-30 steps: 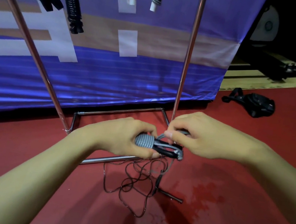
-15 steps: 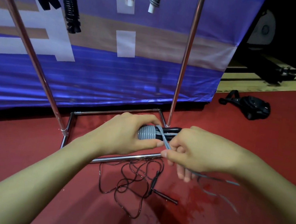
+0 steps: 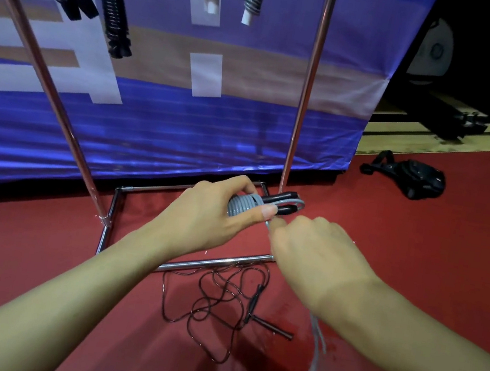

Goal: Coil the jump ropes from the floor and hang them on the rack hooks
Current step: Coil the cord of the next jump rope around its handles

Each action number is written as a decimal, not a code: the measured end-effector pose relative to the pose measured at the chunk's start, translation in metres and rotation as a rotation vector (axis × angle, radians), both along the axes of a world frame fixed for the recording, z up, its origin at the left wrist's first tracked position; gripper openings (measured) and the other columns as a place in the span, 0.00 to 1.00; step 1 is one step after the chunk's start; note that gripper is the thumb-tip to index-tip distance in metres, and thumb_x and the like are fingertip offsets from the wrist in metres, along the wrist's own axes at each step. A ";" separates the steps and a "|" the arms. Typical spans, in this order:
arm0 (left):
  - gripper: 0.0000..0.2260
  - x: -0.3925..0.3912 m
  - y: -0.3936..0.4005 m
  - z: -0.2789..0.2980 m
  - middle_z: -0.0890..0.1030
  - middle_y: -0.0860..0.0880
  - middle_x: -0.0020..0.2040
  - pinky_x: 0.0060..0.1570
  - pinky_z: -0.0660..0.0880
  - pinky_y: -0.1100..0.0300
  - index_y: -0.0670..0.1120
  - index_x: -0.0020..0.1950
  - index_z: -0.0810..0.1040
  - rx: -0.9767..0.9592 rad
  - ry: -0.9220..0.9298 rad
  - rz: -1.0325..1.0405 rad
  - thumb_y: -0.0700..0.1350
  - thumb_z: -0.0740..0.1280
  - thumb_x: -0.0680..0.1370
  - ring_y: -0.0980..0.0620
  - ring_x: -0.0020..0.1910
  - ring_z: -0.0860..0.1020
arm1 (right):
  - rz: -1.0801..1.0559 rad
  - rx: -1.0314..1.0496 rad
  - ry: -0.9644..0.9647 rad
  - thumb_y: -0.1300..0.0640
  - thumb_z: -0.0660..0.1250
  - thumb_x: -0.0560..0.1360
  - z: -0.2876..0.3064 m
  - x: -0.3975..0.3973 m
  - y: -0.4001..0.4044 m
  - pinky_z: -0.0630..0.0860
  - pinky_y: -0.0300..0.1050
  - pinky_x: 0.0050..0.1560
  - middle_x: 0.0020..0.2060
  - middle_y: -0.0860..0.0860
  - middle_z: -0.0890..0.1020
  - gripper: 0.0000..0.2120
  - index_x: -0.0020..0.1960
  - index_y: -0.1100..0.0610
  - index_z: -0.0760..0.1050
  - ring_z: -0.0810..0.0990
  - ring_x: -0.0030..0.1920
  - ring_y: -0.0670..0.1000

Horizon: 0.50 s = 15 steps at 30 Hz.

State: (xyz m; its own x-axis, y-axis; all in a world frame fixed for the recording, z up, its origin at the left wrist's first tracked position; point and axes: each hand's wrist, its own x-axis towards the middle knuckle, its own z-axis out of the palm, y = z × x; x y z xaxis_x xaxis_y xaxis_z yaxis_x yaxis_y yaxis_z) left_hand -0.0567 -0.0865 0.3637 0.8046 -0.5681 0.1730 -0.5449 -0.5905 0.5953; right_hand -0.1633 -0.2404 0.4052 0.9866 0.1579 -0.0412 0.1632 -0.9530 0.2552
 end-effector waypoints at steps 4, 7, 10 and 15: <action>0.13 0.004 0.002 -0.001 0.80 0.50 0.37 0.40 0.75 0.51 0.56 0.49 0.76 -0.046 0.007 0.023 0.65 0.68 0.76 0.50 0.35 0.76 | 0.041 0.092 0.045 0.67 0.58 0.79 -0.021 0.007 -0.003 0.69 0.51 0.43 0.55 0.55 0.81 0.17 0.66 0.56 0.65 0.82 0.54 0.63; 0.12 0.008 0.007 0.001 0.80 0.55 0.37 0.37 0.72 0.58 0.56 0.49 0.75 -0.066 -0.016 0.018 0.62 0.70 0.76 0.53 0.34 0.75 | 0.003 0.592 0.148 0.53 0.57 0.85 -0.041 0.015 -0.011 0.76 0.52 0.48 0.46 0.52 0.82 0.04 0.57 0.52 0.68 0.82 0.46 0.58; 0.13 0.014 0.013 0.003 0.79 0.54 0.37 0.37 0.70 0.59 0.54 0.50 0.76 -0.115 0.007 -0.051 0.60 0.73 0.76 0.55 0.33 0.72 | -0.064 1.169 0.359 0.49 0.55 0.86 -0.047 0.021 -0.018 0.77 0.43 0.46 0.41 0.48 0.81 0.13 0.54 0.54 0.76 0.81 0.41 0.48; 0.15 0.010 0.016 0.002 0.81 0.53 0.40 0.41 0.76 0.53 0.54 0.51 0.77 -0.113 0.072 -0.185 0.61 0.75 0.74 0.50 0.37 0.77 | 0.130 1.026 0.325 0.55 0.66 0.83 -0.053 0.036 -0.041 0.70 0.28 0.43 0.39 0.40 0.82 0.08 0.52 0.53 0.84 0.79 0.38 0.36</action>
